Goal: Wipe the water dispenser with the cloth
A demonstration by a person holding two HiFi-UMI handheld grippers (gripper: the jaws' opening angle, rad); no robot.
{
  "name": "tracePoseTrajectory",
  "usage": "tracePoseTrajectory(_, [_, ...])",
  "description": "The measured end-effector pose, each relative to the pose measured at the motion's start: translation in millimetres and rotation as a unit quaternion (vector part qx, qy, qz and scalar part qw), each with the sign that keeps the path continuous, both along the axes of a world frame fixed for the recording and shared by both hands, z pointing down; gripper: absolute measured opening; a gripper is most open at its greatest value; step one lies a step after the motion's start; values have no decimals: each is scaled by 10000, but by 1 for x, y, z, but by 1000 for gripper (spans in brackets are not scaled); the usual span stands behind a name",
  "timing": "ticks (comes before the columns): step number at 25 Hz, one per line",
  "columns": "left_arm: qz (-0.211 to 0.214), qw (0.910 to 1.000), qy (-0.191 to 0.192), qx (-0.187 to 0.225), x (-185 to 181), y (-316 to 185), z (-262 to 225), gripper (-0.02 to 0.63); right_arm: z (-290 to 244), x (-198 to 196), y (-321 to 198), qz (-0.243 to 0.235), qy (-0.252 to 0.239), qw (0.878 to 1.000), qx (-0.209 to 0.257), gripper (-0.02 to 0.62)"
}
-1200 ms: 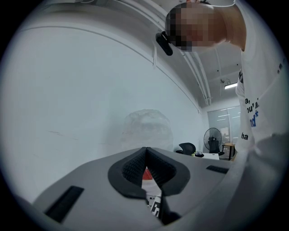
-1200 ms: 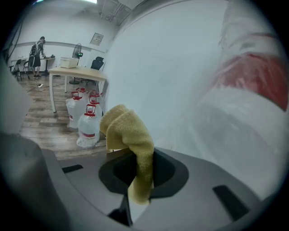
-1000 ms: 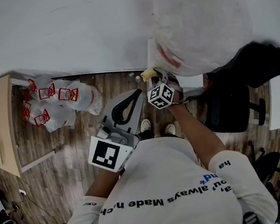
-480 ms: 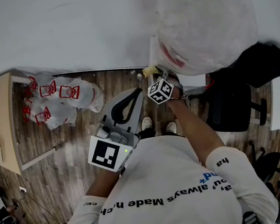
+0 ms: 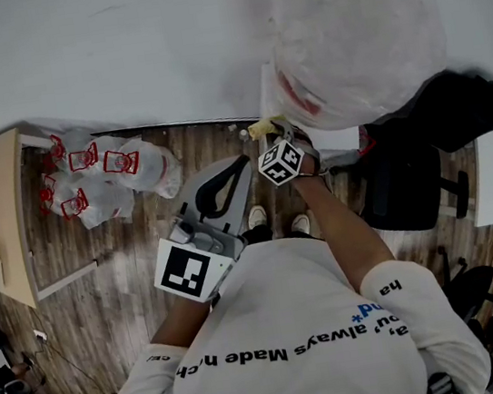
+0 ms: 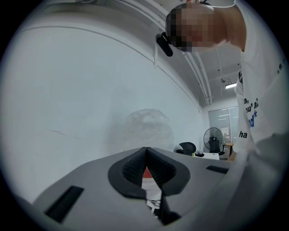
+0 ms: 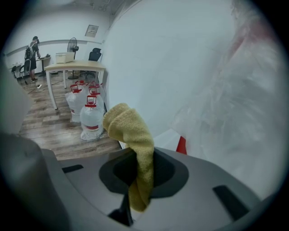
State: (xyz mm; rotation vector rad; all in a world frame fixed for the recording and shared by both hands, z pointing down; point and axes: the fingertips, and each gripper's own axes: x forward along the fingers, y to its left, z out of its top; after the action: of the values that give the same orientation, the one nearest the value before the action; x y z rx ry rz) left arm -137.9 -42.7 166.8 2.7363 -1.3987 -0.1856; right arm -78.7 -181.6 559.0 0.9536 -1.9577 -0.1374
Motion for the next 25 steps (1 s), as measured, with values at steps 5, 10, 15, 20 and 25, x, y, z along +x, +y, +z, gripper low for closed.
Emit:
tracePoseTrajectory(5, [19,10000,-5,3,2,4,0,18,2,-2,9,-34,0,10000,-30,54])
tracePoseTrajectory(10, [24,10000,-12,-6,4,8,0,18,3,-2,17,-48,-25,10000,-68,54])
tracePoseTrajectory(15, [14,10000,-9,23,3,12,-2,18,5,-5,25,-59,-39,9999,-97,54])
tracePoseTrajectory(20, [13,10000,-10,19,5,15,-2,18,6,-4,34,-71,-58,9998,-155,55])
tracePoseTrajectory(25, [15,10000,5,41,5,16,-3,18,8,-6,45,-39,-128,9997,-193,55])
